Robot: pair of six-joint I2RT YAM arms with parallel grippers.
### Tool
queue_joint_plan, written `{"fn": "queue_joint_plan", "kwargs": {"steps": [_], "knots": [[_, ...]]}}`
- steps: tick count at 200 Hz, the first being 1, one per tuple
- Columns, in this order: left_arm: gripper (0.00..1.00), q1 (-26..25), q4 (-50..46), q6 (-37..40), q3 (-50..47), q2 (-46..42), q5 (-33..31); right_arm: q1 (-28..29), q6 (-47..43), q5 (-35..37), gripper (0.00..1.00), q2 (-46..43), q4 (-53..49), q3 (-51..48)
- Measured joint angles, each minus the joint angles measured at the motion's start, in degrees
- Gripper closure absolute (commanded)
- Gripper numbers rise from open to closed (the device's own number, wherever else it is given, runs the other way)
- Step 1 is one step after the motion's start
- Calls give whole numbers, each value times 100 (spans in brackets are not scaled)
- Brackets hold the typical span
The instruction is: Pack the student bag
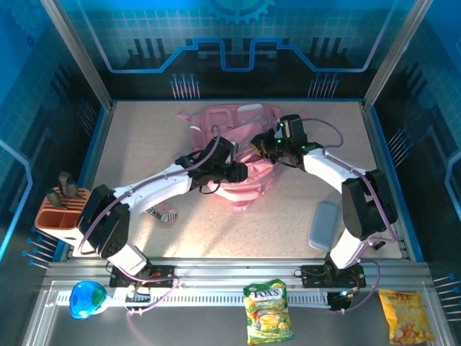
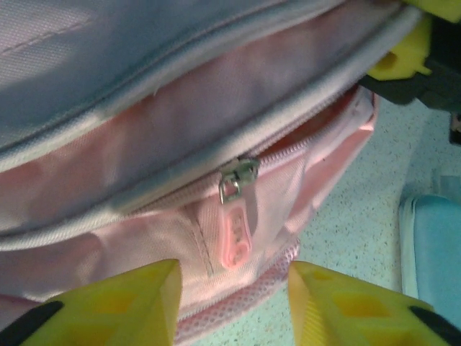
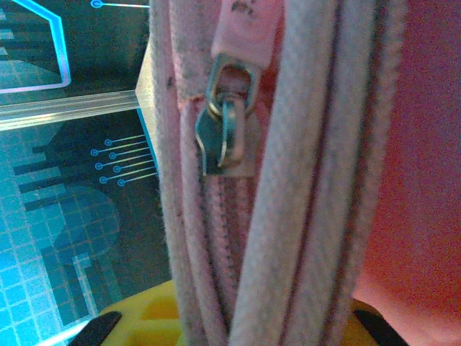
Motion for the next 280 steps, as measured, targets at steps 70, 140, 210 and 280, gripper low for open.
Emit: {"fn": "queue_joint_plan", "kwargs": {"steps": [70, 140, 210, 280], "knots": [[80, 0, -136, -249, 461, 505, -181, 0, 0, -2, 90, 0, 11, 0], [100, 146, -203, -111, 302, 341, -42, -37, -105, 20, 94, -2, -13, -22], [100, 1069, -149, 538, -516, -302, 1027, -251, -256, -212, 100, -90, 57, -188], [100, 1676, -302, 1856, -791, -553, 1226, -450, -404, -446, 100, -433, 48, -382]]}}
